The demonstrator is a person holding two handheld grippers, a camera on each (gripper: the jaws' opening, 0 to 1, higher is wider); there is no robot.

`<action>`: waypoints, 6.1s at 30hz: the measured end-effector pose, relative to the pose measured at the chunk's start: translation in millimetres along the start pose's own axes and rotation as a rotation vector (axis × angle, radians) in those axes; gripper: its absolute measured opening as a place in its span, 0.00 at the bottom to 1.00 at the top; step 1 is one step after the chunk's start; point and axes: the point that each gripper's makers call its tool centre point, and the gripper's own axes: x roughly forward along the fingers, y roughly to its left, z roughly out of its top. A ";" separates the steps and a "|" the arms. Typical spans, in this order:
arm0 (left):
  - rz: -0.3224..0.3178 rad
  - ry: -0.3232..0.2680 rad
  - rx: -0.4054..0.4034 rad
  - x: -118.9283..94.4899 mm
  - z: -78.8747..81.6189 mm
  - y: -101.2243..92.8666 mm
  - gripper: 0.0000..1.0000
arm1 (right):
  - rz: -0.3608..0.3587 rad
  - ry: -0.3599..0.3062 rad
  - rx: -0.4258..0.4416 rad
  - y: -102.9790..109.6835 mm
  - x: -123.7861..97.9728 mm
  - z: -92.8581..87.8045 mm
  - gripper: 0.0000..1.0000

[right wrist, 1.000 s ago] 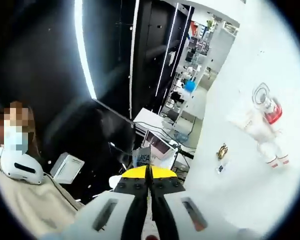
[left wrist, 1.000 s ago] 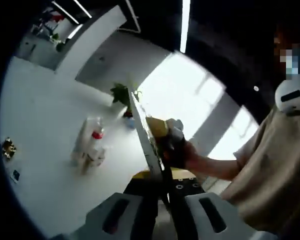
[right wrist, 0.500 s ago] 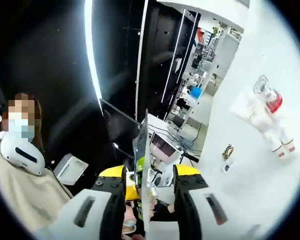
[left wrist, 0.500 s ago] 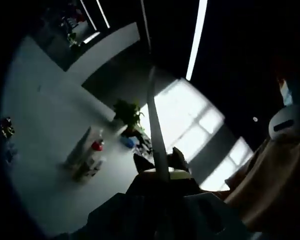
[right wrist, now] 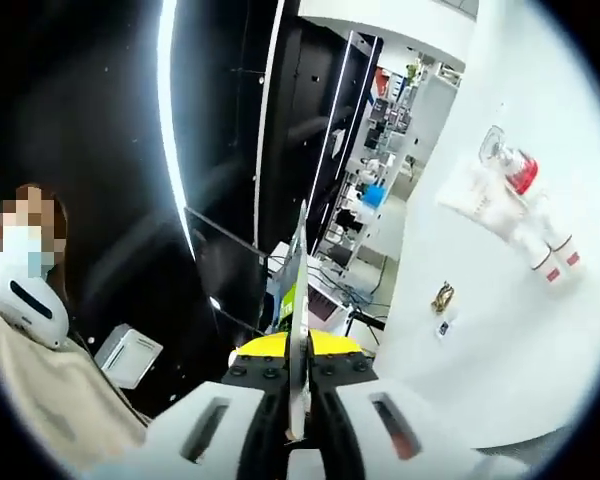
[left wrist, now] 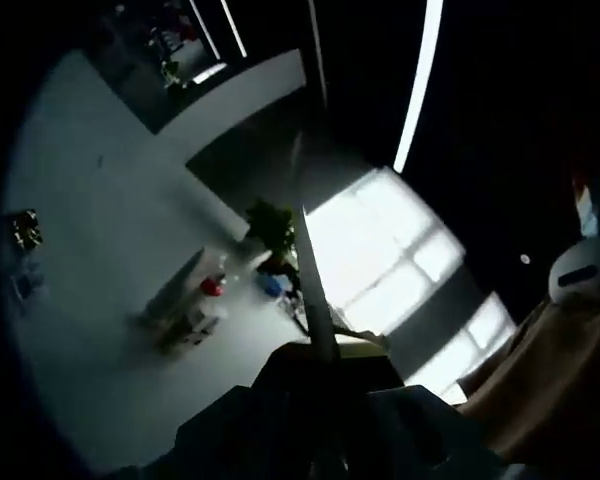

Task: Arrange the skincare products in the storage area until every visible bottle or jar stands upright without overlapping.

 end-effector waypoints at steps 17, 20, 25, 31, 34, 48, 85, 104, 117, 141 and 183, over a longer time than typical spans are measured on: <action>0.115 -0.041 -0.029 -6.7 -7.6 23.6 0.04 | -0.057 -0.073 0.150 -20.0 -3.5 11.5 0.01; 0.044 -0.086 -0.133 -6.1 -2.4 12.3 0.00 | -0.085 -0.062 0.138 -26.8 -3.7 9.9 0.01; 0.043 -0.104 -0.139 -6.8 -3.3 16.5 0.00 | -0.092 -0.047 0.041 -27.4 -1.7 10.1 0.03; 0.058 -0.112 -0.173 -8.8 -4.6 23.6 0.00 | -0.074 0.025 -0.051 -28.0 2.7 -0.2 0.21; 0.074 -0.121 -0.195 -9.9 -4.8 30.9 0.00 | -0.083 0.061 -0.098 -30.5 4.8 -5.3 0.39; 0.133 -0.134 -0.269 -5.2 -5.3 57.7 0.00 | -0.134 0.181 -0.176 -47.5 4.3 -17.7 0.72; 0.357 -0.013 -0.332 24.0 -40.6 151.4 0.00 | -0.444 0.364 -0.468 -114.2 -51.1 -4.6 1.00; 0.499 0.041 -0.315 20.1 -61.6 201.7 0.00 | -0.503 0.317 -0.469 -123.6 -60.4 3.7 1.00; 0.693 0.227 0.021 5.0 -73.9 231.3 0.05 | -0.522 0.306 -0.469 -126.1 -62.5 6.0 1.00; 0.790 0.539 0.690 -4.4 -49.3 239.4 0.39 | -0.526 0.310 -0.470 -127.1 -62.6 5.3 1.00; 0.694 0.697 0.750 20.2 -58.0 256.7 0.67 | -0.536 0.312 -0.487 -128.6 -63.4 6.0 1.00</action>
